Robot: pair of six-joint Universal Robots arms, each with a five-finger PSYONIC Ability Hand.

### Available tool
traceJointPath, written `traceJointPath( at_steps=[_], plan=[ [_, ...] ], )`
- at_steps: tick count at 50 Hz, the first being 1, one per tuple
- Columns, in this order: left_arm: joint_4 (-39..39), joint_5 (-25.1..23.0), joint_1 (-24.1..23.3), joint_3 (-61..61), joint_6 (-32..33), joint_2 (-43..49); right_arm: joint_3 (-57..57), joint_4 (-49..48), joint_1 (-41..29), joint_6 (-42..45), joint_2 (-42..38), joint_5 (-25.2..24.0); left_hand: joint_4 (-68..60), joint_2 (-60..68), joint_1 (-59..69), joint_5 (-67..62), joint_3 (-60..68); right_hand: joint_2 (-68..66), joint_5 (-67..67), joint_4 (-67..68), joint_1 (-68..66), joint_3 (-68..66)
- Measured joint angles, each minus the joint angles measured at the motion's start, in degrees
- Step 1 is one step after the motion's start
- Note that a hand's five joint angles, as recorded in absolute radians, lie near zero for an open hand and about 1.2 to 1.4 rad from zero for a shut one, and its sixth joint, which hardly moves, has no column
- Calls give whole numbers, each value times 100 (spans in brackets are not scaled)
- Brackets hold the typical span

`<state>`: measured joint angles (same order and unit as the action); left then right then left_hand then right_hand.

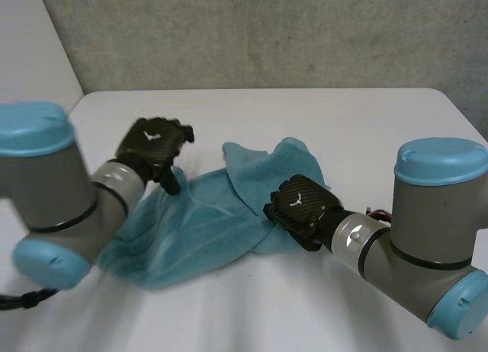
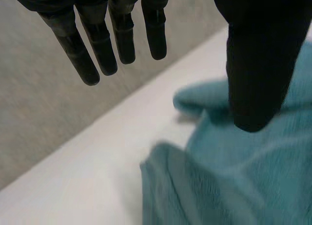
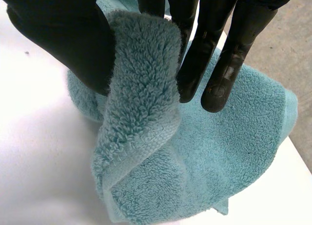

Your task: Fold the laundry

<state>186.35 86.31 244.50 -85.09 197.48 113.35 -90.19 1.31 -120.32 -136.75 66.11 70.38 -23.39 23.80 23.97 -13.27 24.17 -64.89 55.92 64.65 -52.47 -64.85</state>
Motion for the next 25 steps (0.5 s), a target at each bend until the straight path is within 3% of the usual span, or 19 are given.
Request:
traceJointPath(
  at_steps=[11,25],
  plan=[
    [-308,254,22,1223,1563,1622,-15,8,12,1,-20,-12,0,0,0,5,0,0,0,-19,0,22],
    [-595,341,38,1591,2399,2113,-11,2,20,8,-37,-1,0,0,0,0,0,0,0,-19,0,22]
  ],
)
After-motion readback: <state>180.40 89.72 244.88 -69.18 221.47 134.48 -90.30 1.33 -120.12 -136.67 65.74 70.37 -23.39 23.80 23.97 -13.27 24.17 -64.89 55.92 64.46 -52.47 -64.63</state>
